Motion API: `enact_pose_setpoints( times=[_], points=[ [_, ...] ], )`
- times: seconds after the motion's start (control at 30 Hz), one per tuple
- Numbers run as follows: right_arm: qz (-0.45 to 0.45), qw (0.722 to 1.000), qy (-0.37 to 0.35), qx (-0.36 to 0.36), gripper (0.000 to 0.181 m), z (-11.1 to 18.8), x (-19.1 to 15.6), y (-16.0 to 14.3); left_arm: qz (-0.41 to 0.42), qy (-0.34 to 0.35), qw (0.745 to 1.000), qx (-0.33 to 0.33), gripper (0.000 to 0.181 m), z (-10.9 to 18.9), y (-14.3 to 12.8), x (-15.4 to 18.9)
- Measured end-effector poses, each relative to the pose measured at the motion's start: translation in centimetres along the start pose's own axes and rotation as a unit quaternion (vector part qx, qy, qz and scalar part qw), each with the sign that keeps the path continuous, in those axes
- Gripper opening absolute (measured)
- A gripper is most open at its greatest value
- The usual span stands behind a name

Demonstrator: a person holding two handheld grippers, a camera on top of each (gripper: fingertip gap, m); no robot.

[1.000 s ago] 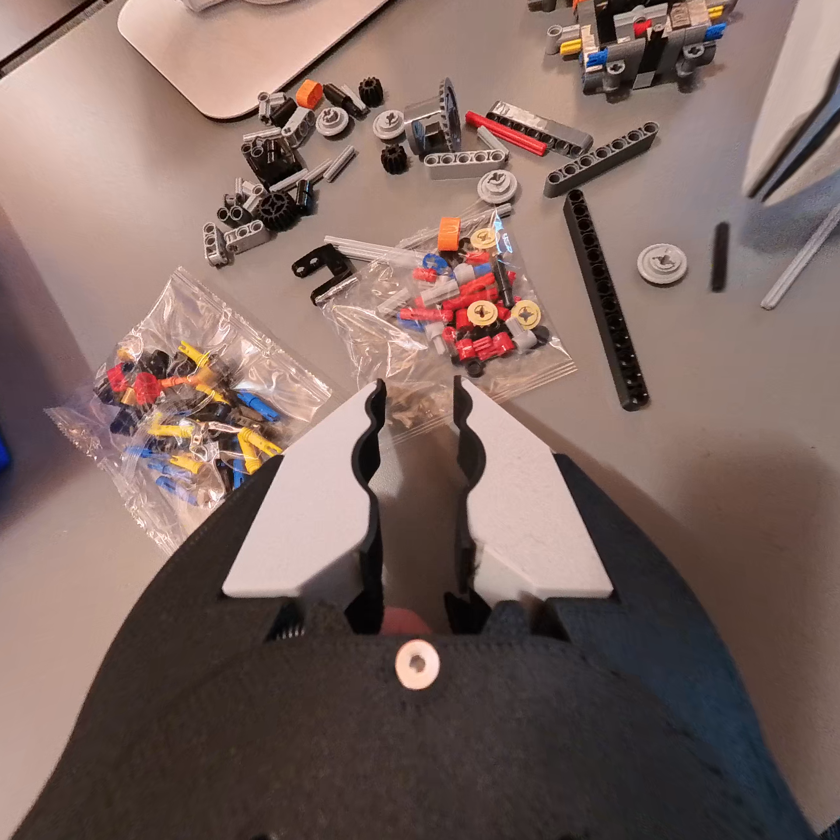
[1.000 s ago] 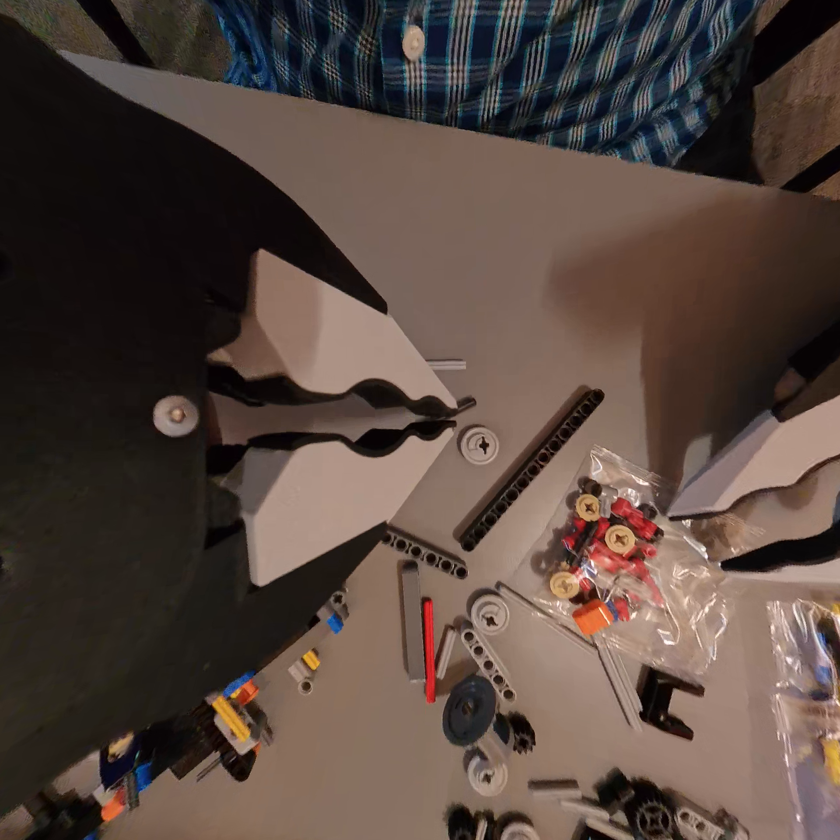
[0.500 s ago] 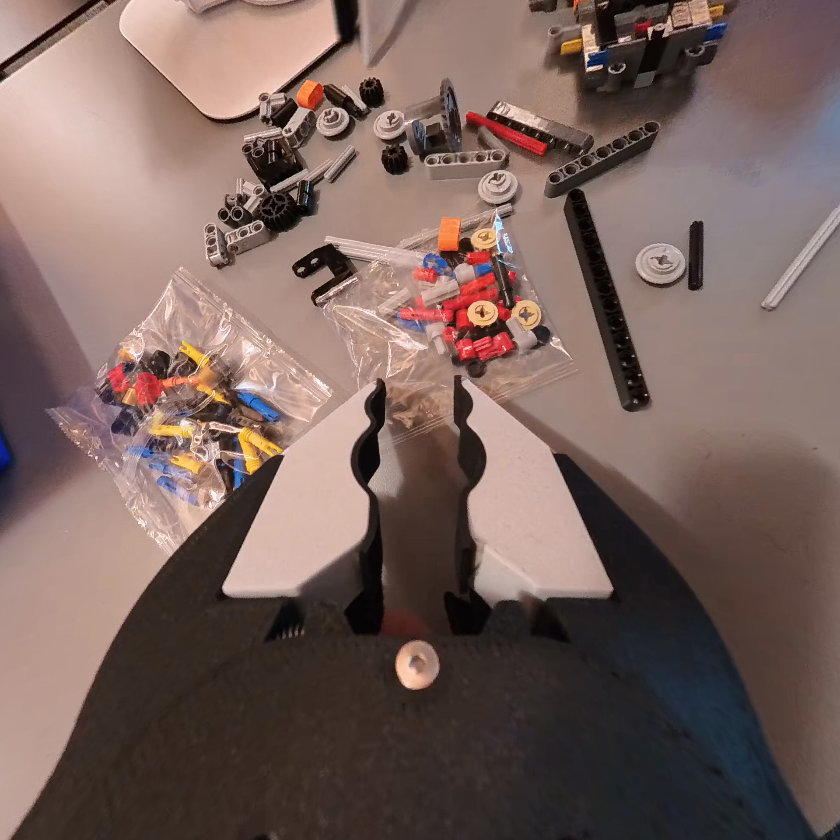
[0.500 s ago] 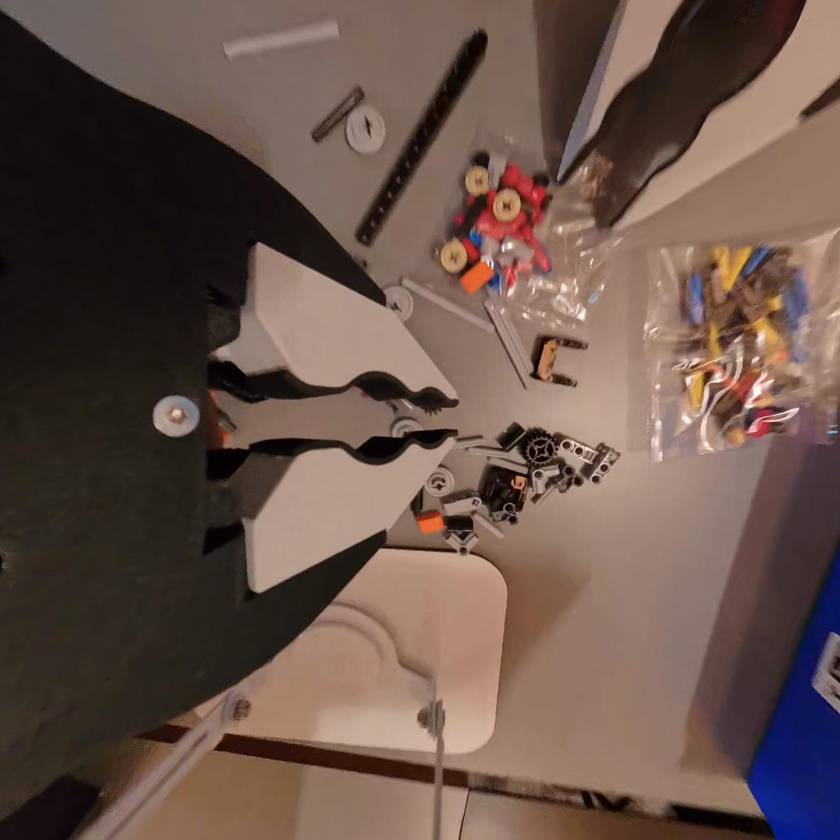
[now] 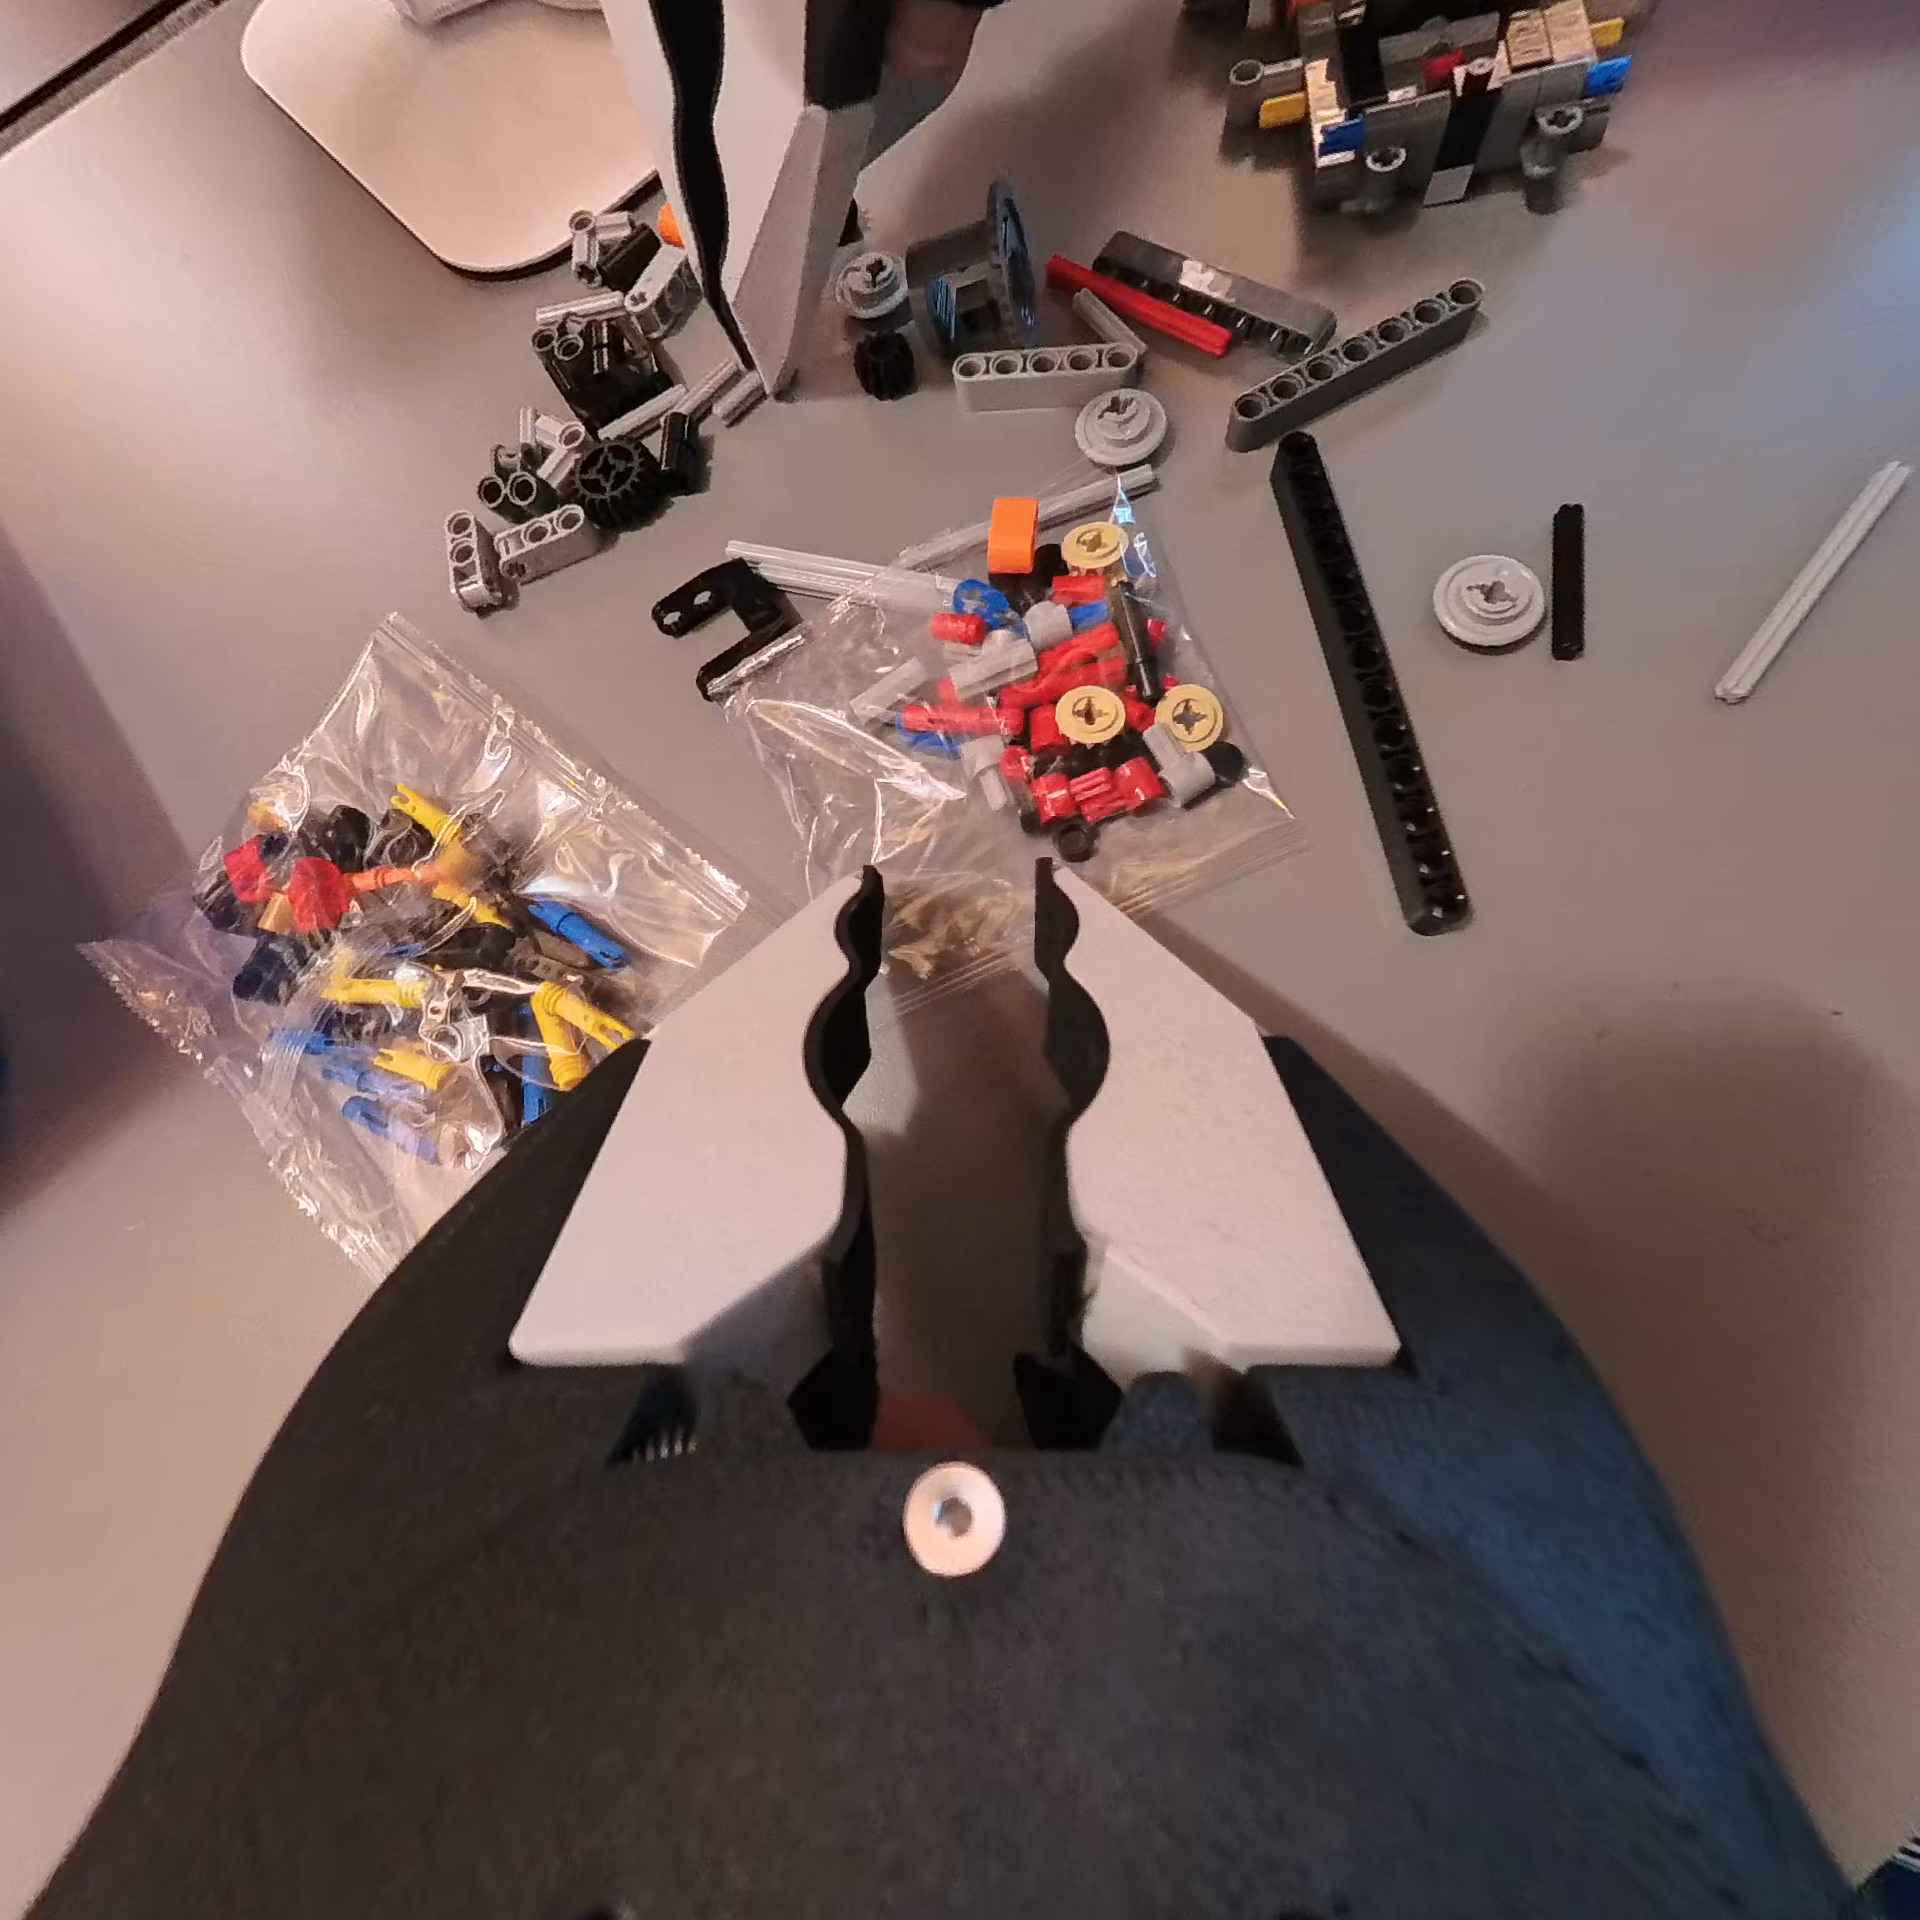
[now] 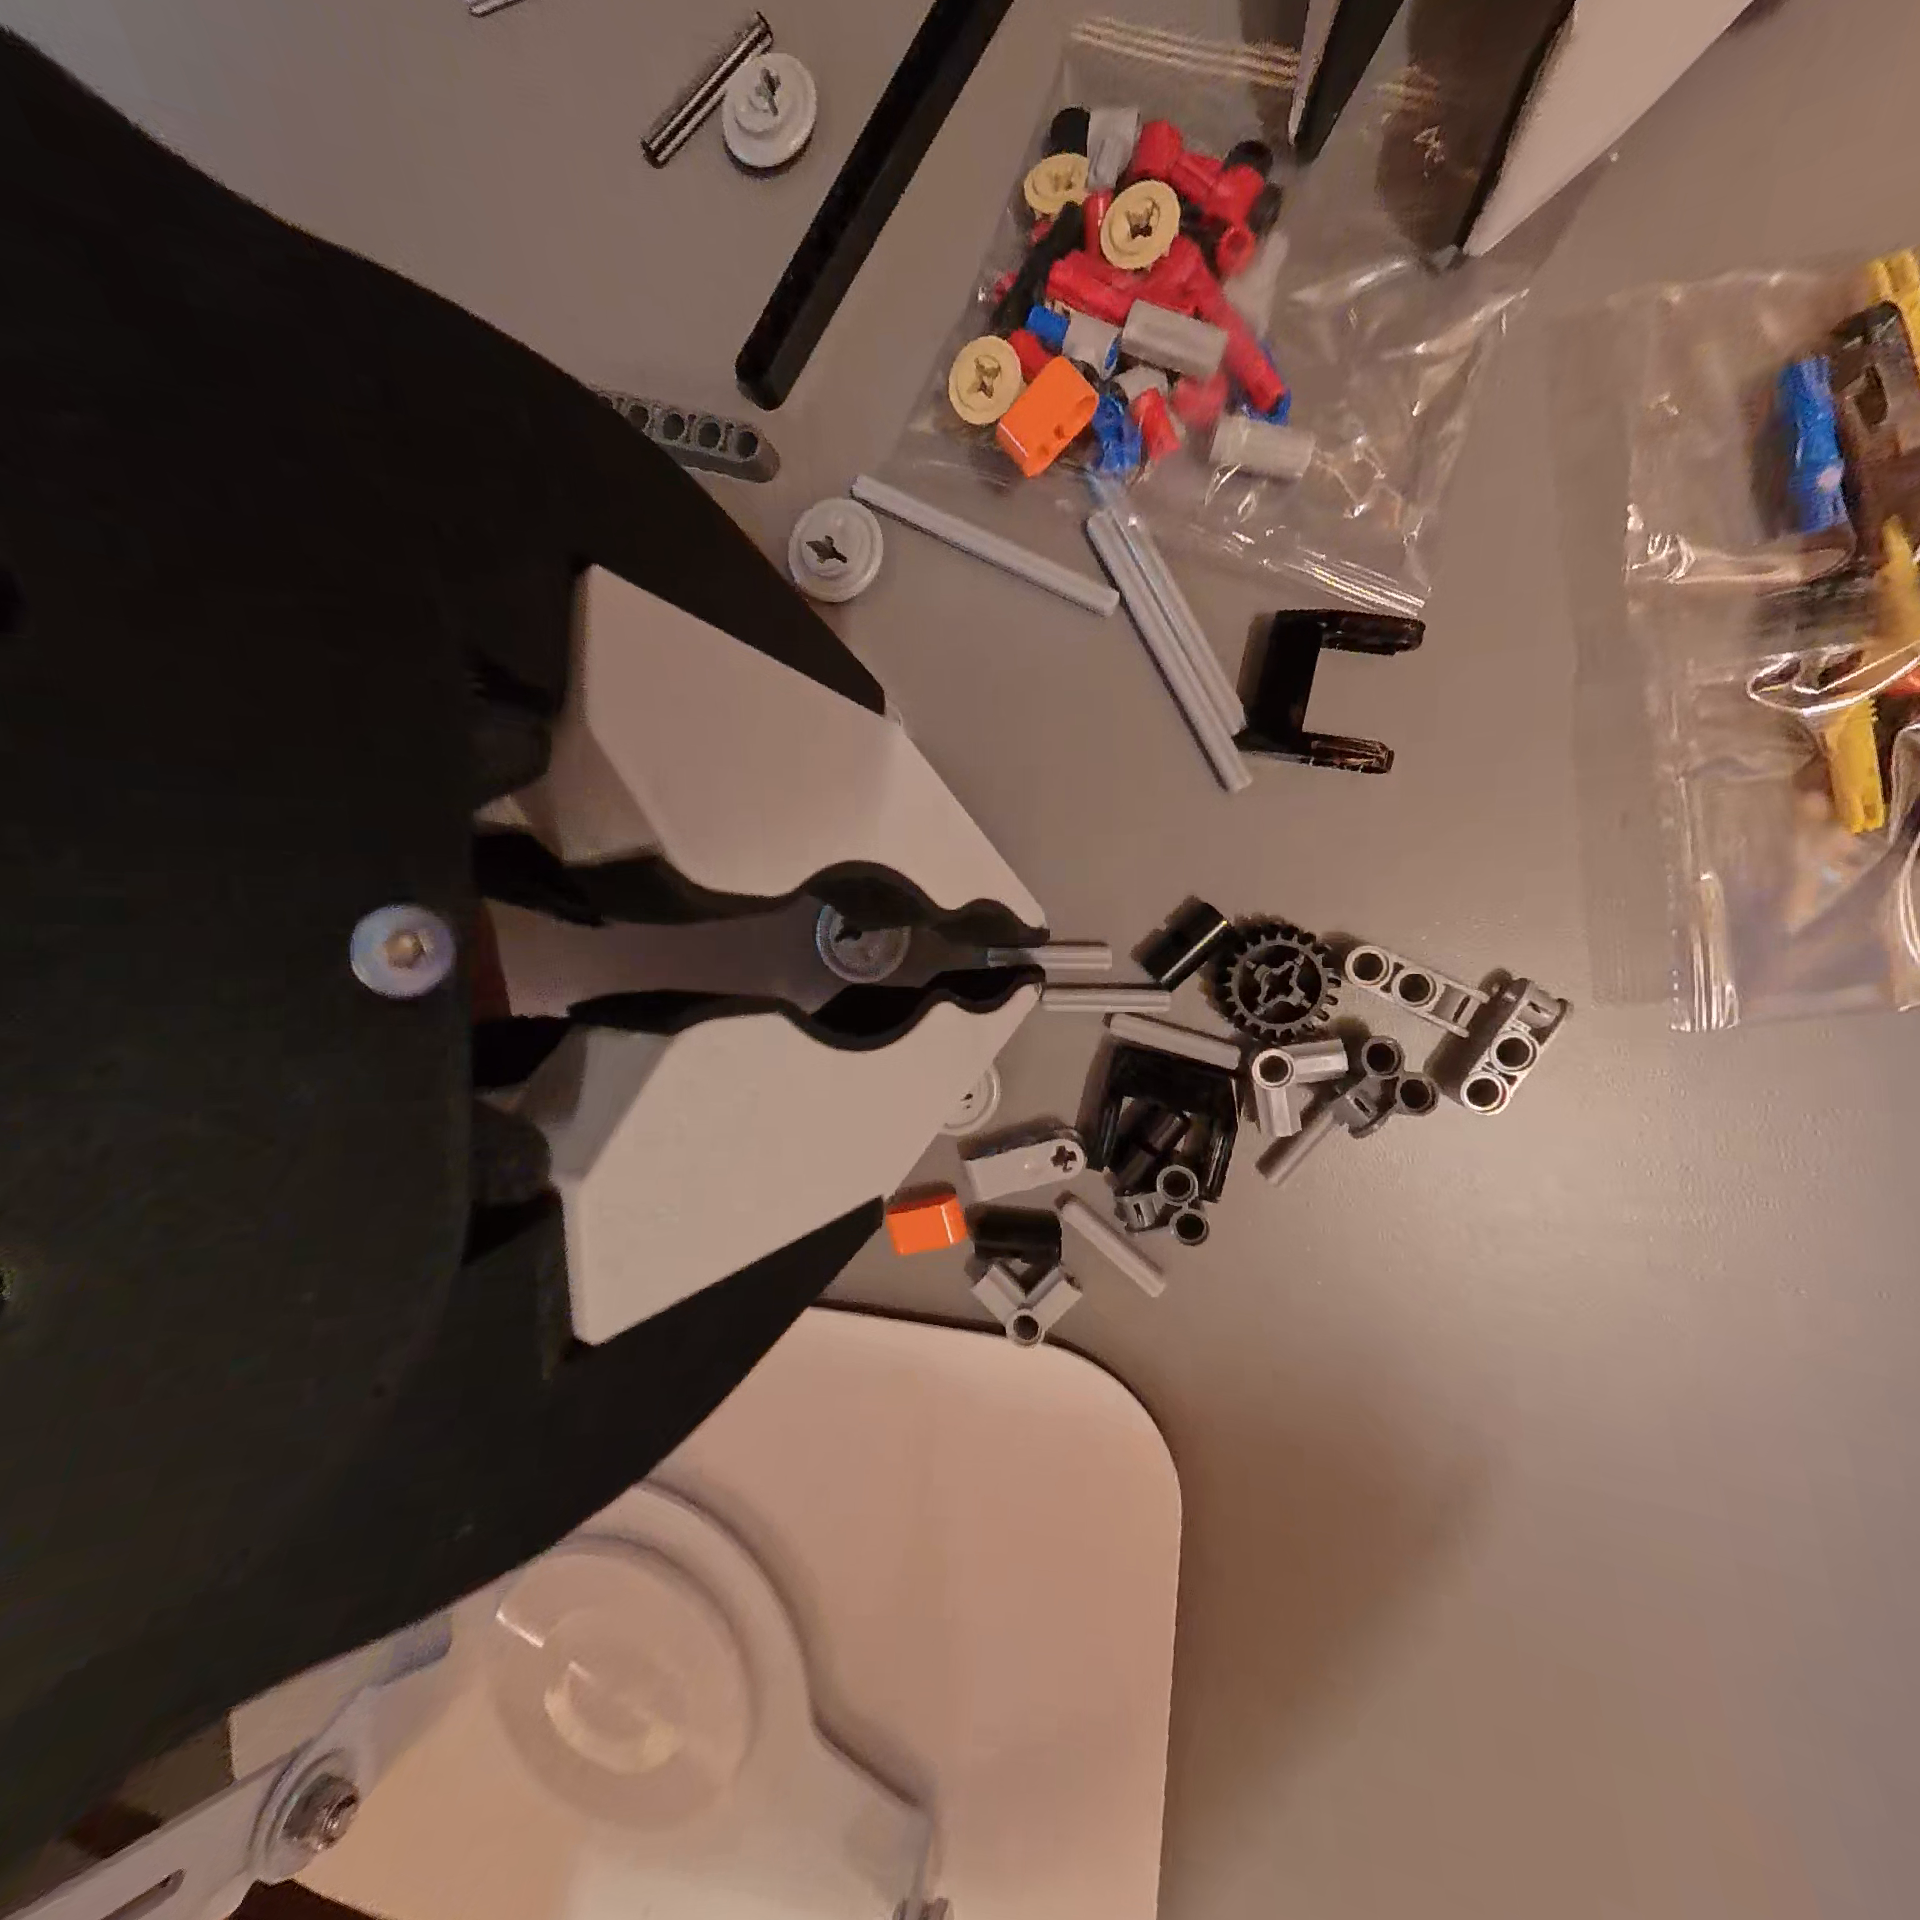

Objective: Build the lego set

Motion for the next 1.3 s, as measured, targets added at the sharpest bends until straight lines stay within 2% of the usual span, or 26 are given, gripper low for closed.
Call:
enact_pose_setpoints(
  times=[0.13, 0.23, 0.33, 0.4, 0.5, 0.63, 0.87, 0.97, 1.07, 1.3],
  points=[
    [-0.005, 1.000, 0.007, 0.020, 0.000, 0.8, -0.5, 0.2, 0.002, -0.001, 1.000, 0.000, 0.027, 0.0, 0.0, 0.0],
    [0.002, 0.999, 0.007, 0.053, 0.000, 3.5, -2.1, 0.4, 0.002, 0.000, 1.000, 0.000, 0.027, 0.0, 0.0, 0.0],
    [0.017, 0.996, 0.030, 0.079, 0.000, 7.0, -6.0, -0.5, 0.001, 0.001, 1.000, 0.000, 0.028, 0.0, 0.0, 0.0],
    [0.025, 0.996, 0.041, 0.074, 0.000, 8.2, -9.1, -2.1, 0.003, 0.000, 1.000, 0.000, 0.028, -0.1, 0.0, 0.0],
    [0.028, 0.996, 0.065, 0.054, 0.000, 7.7, -13.3, -5.1, 0.005, -0.001, 1.000, 0.000, 0.028, -0.1, 0.0, 0.0],
    [0.019, 0.996, 0.079, 0.026, 0.000, 5.2, -16.0, -7.5, 0.002, 0.002, 1.000, -0.001, 0.028, -0.1, 0.1, 0.0],
    [0.021, 0.997, 0.070, 0.010, 0.002, 3.4, -16.6, -8.0, 0.002, 0.006, 1.000, -0.001, 0.028, -0.1, 0.0, 0.0],
    [0.020, 0.998, 0.067, 0.006, 0.014, 3.5, -16.5, -8.1, 0.002, 0.006, 1.000, -0.001, 0.028, -0.1, 0.0, 0.0],
    [0.020, 0.998, 0.066, 0.005, 0.015, 3.6, -16.4, -8.0, 0.003, 0.005, 1.000, -0.001, 0.028, -0.1, 0.0, 0.0],
    [0.023, 0.997, 0.069, 0.020, 0.000, 4.1, -16.5, -7.8, 0.004, 0.004, 1.000, -0.001, 0.028, -0.1, 0.1, 0.0]
  ],
)
Point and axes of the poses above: each gripper's, where its closed fingertips meet, z back along the fingers, y out of its top, x = y × z across the jaws, the point moved 5 cm from there along z, back along the fingers, and after that the axes turned 7 degrees about -z, right-handed, at the moved point
